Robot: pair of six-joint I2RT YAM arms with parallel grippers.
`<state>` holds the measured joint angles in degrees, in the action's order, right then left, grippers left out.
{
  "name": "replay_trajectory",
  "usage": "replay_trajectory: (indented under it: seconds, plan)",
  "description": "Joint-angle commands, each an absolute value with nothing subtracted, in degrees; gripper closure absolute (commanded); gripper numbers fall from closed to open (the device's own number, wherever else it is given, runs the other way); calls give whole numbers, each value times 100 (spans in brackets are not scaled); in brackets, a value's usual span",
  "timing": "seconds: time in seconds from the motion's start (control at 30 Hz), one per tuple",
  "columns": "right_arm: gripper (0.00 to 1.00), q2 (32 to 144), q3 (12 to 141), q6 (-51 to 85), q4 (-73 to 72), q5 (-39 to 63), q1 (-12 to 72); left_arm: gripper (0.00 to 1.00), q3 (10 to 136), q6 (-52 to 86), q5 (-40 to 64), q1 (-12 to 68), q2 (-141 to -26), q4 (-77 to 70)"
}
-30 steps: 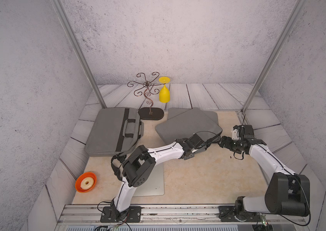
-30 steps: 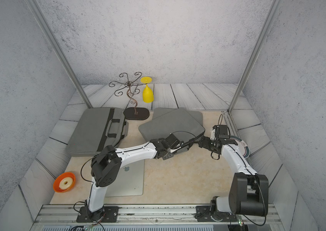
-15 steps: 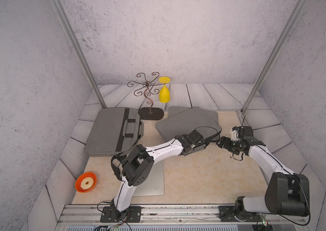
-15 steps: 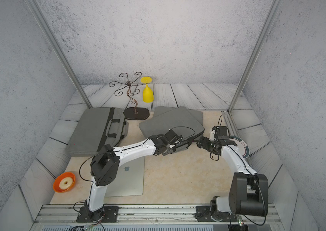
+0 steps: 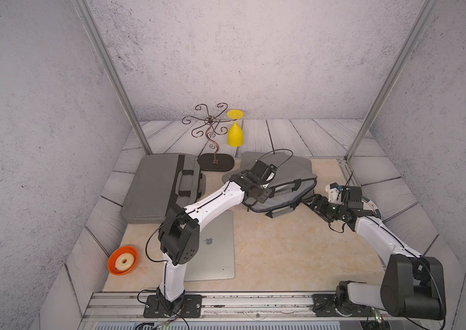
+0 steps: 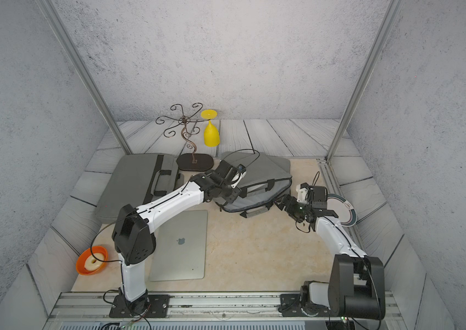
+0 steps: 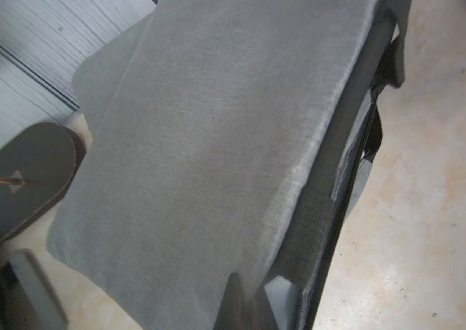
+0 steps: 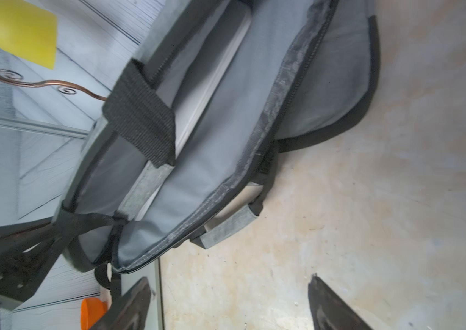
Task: Open the zippered laptop bag and take out the laptop
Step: Open the bag flap on the zippered laptop bag, then take out the laptop from the zippered laptop bag.
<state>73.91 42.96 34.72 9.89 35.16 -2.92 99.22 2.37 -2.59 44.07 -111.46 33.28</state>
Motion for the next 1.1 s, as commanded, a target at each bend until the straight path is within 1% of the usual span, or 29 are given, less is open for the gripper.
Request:
replay_trajectory:
  seconds: [0.0, 0.17, 0.37, 0.5, 0.67, 0.87, 1.07]
  plan:
    - [17, 7278, 3996, 4145, 259, 3983, -280, 100, 10066, 1089, 477, 4273, -10783, 2928]
    - [22, 7516, 3582, 5193, -1151, 4183, -265, 100, 10107, 1456, 948, 4236, -10675, 2721]
    - [29, 8170, 3708, 5923, -2310, 4316, -177, 100, 10090, 2000, 1450, 4236, -10600, 2373]
    - [34, 8644, 4040, 6028, -2523, 4363, -141, 100, 10007, 2243, 1726, 4236, -10592, 2156]
    - [40, 9266, 4286, 6478, -3261, 4483, -86, 100, 9864, 2664, 1882, 4287, -10569, 1880]
    - [41, 9825, 4561, 6479, -3138, 4464, 107, 100, 9680, 3158, 2131, 4315, -10558, 1422]
    - [42, 10541, 4974, 6646, -3301, 4395, 349, 100, 9703, 3249, 2187, 4393, -10590, 1293]
